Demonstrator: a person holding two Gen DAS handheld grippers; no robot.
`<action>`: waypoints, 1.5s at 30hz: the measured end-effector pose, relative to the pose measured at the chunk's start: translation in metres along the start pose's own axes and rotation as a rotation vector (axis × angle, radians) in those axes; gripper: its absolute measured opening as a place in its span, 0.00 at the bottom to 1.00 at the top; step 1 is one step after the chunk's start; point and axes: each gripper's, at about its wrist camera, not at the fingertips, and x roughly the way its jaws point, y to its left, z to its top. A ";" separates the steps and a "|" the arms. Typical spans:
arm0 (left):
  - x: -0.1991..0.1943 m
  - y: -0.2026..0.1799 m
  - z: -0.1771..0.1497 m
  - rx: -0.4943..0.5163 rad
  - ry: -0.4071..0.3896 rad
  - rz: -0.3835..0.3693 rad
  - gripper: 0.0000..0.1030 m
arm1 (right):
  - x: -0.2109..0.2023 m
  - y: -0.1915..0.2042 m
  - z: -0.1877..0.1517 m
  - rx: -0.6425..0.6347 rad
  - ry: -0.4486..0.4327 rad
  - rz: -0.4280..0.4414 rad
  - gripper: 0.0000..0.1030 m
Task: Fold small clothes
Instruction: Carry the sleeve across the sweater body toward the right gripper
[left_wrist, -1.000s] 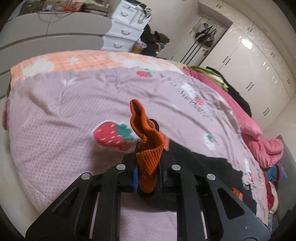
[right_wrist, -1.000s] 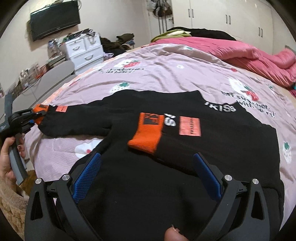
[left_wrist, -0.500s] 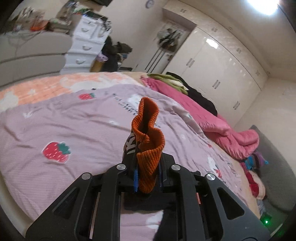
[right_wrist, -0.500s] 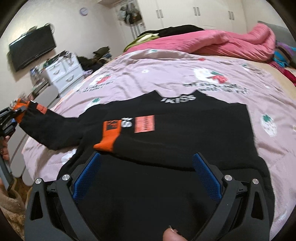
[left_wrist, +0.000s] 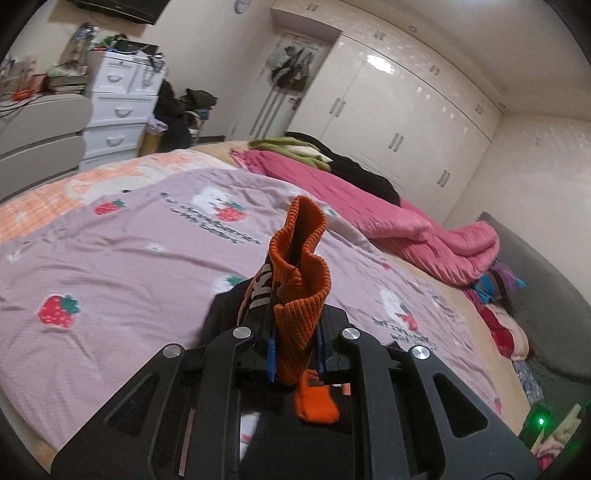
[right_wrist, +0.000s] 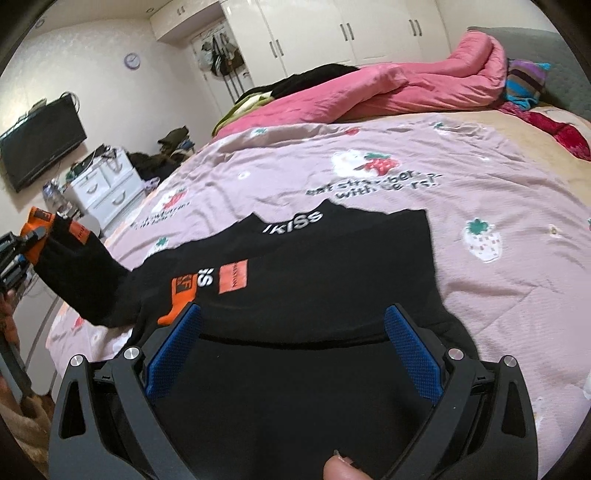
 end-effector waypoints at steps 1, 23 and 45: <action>0.002 -0.007 -0.003 0.010 0.006 -0.011 0.08 | -0.003 -0.004 0.001 0.008 -0.007 -0.002 0.96; 0.062 -0.086 -0.075 0.091 0.222 -0.176 0.07 | -0.027 -0.064 0.010 0.168 -0.049 -0.070 0.96; 0.099 -0.123 -0.165 0.207 0.459 -0.235 0.10 | -0.025 -0.081 0.008 0.220 -0.035 -0.084 0.96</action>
